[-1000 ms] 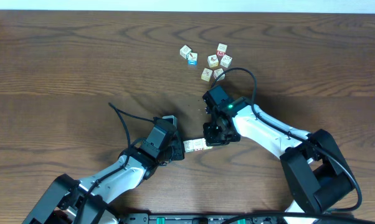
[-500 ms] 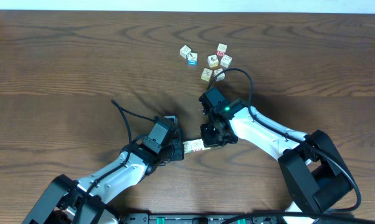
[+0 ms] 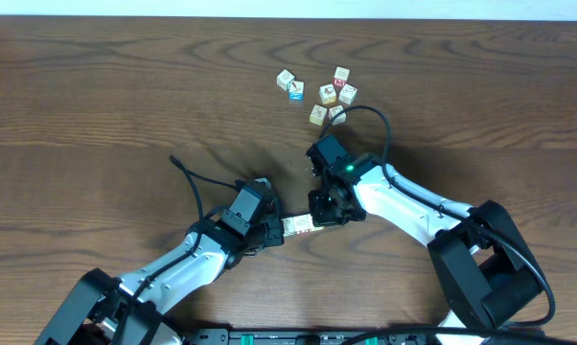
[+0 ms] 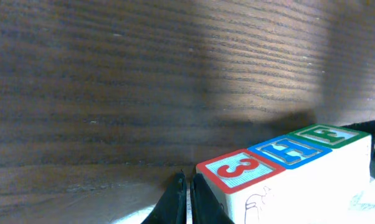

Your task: Lift 3 blocks

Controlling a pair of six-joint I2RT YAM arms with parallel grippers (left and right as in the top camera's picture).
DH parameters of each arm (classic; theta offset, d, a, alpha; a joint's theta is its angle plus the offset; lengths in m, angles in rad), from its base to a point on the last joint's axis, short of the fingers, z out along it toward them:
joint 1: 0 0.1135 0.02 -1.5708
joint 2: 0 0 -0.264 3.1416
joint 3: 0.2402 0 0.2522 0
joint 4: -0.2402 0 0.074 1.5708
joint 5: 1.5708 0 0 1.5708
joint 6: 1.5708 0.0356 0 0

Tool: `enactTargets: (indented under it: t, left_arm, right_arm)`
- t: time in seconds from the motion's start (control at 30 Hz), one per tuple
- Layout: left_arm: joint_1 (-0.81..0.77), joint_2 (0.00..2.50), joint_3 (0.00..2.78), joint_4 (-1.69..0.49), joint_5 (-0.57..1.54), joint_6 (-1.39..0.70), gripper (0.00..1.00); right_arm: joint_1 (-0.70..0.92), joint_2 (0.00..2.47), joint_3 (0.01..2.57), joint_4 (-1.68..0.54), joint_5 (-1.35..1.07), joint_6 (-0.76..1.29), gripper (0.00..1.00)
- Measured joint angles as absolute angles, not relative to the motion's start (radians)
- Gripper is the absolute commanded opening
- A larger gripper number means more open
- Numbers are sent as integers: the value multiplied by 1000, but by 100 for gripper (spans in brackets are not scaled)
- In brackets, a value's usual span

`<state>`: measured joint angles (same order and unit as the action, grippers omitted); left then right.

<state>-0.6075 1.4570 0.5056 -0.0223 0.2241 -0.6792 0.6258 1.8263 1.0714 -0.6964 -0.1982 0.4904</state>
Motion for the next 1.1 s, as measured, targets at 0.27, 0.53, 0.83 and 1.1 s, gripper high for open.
enactTargets:
  t: [0.27, 0.53, 0.83, 1.1]
  left_arm:
    - [-610, 1462, 519, -41, 219, -726, 7]
    - [-623, 1466, 530, -51, 197, -730, 7]
    - [-625, 1472, 542, -63, 191, -721, 7]
    - [-625, 1475, 550, -76, 192, -642, 7]
  right_arm:
    - [626, 1826, 1070, -683, -201, 490, 1]
    - [626, 1826, 1069, -680, -200, 490, 1]
    - [626, 1826, 1069, -679, -200, 484, 1]
    - [626, 1826, 1068, -678, -200, 461, 1]
